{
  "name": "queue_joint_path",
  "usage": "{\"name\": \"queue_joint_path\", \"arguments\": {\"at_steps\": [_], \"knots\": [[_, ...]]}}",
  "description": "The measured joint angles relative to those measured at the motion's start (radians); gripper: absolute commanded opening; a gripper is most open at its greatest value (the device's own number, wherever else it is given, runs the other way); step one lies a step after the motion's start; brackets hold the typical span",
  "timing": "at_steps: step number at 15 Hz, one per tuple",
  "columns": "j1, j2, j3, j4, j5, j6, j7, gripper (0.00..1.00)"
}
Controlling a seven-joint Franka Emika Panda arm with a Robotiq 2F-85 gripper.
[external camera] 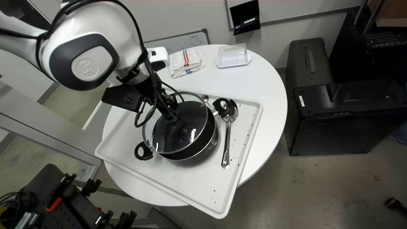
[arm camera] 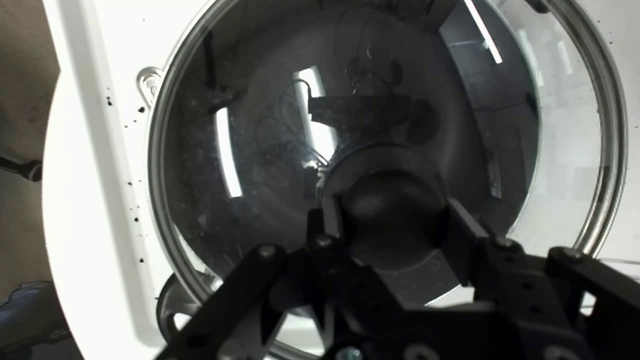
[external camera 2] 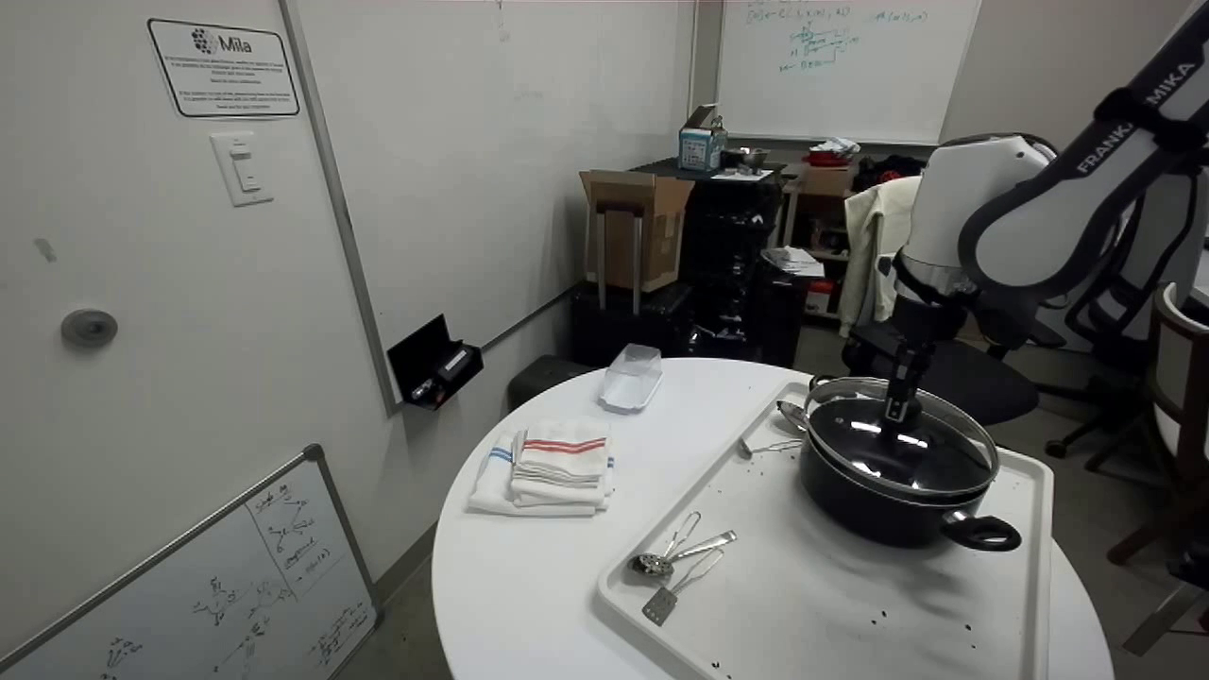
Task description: Remove the lid from the pot
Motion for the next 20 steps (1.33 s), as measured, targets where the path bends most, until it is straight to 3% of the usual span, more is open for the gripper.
{"name": "queue_joint_path", "arguments": {"at_steps": [9, 20], "knots": [[0.204, 0.011, 0.001, -0.045, -0.153, 0.055, 0.108, 0.25], [0.435, 0.103, -0.016, -0.011, -0.267, 0.117, 0.206, 0.25]]}}
